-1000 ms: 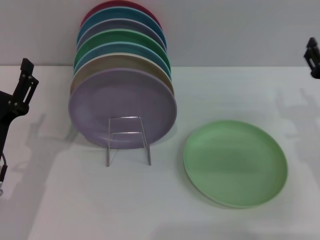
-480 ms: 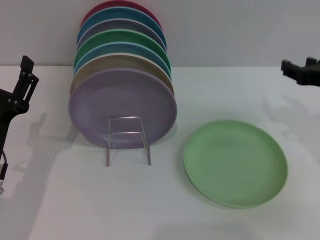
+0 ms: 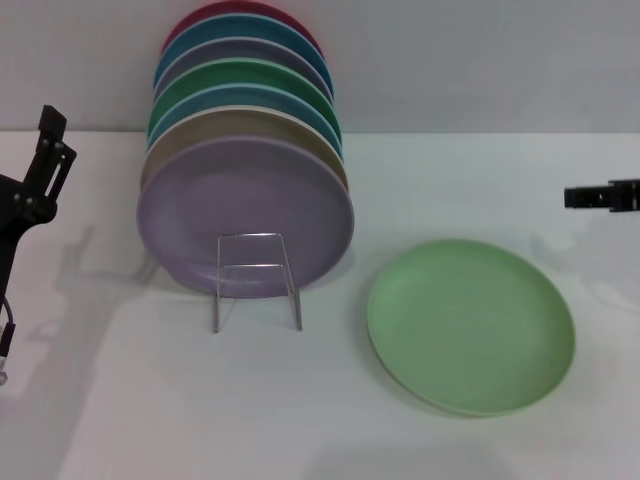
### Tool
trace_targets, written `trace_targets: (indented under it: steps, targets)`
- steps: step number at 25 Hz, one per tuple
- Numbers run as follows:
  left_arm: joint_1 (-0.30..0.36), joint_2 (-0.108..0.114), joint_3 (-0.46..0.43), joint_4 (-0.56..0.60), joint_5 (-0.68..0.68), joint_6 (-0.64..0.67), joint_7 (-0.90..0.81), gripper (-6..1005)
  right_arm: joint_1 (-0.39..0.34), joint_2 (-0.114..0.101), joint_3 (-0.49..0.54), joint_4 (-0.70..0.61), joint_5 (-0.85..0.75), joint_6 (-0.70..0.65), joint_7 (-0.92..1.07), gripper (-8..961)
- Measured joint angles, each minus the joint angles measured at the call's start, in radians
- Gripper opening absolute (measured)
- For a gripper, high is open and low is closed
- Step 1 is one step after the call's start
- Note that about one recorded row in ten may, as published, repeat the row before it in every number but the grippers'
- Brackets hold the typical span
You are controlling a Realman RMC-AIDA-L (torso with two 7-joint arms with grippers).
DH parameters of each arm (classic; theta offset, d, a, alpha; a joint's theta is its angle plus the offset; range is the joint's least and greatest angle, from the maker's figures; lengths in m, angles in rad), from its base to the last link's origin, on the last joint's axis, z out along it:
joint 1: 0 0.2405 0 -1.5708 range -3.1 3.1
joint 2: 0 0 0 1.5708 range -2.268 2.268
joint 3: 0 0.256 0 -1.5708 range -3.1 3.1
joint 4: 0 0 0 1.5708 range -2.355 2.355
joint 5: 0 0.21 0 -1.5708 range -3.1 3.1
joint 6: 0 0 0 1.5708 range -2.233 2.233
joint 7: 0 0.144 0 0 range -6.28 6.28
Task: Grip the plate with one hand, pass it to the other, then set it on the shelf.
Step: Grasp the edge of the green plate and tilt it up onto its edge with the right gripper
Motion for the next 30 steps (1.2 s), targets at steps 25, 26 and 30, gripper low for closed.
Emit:
trace_targets:
  steps: [25, 26, 30]
  targets:
    - [0.004, 0.0, -0.001, -0.008, -0.006, 0.011, -0.011, 863, 0.197, -0.037, 0.07, -0.312, -0.144, 0.146, 0.015, 611]
    - [0.003, 0.0, -0.001, -0.007, -0.006, 0.011, -0.011, 863, 0.2, -0.037, 0.068, -0.319, -0.144, 0.146, 0.016, 611]
    - [-0.001, 0.0, -0.001, -0.005, -0.006, 0.01, -0.011, 863, 0.214, -0.037, 0.067, -0.347, -0.144, 0.146, 0.016, 610]
